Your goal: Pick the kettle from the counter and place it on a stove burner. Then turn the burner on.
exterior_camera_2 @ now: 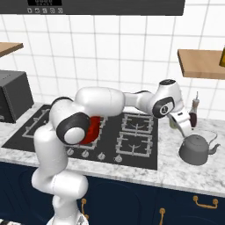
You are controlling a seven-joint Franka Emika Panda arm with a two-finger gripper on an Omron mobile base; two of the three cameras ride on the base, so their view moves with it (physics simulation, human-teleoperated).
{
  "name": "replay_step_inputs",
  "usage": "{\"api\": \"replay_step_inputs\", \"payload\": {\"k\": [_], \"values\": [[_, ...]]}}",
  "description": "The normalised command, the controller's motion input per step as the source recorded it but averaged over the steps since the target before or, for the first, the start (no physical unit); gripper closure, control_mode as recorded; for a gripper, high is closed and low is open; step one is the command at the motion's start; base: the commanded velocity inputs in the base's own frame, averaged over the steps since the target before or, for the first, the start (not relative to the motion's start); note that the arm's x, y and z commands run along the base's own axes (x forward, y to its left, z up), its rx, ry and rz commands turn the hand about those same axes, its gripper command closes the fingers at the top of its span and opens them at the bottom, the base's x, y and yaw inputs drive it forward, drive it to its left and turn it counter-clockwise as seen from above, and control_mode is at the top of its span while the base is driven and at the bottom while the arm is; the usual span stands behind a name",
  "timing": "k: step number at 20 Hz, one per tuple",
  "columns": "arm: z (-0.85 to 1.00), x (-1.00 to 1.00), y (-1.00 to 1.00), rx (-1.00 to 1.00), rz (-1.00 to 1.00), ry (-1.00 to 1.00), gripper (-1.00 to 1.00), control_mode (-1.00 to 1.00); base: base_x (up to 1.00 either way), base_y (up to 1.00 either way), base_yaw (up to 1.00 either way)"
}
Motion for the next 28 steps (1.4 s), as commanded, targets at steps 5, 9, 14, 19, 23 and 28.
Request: {"api": "replay_step_inputs", "payload": {"k": [5, 9, 14, 19, 23, 28], "values": [[-0.13, 0.25, -0.12, 0.0, 0.0, 0.0, -1.0, -1.0, 0.0, 0.0, 0.0], [-0.11, 0.33, 0.0, 0.0, 0.0, 0.0, -1.0, -1.0, 0.0, 0.0, 0.0], [-0.13, 0.22, -0.1, 0.0, 0.0, 0.0, -1.0, -1.0, 0.0, 0.0, 0.0], [-0.16, 0.14, -0.21, 0.0, 0.0, 0.0, -1.0, -1.0, 0.0, 0.0, 0.0], [-0.12, 0.15, -0.14, 0.0, 0.0, 0.0, -1.0, -1.0, 0.0, 0.0, 0.0], [-0.07, 0.3, 0.0, 0.0, 0.0, 0.0, -1.0, -1.0, 0.0, 0.0, 0.0]]}}
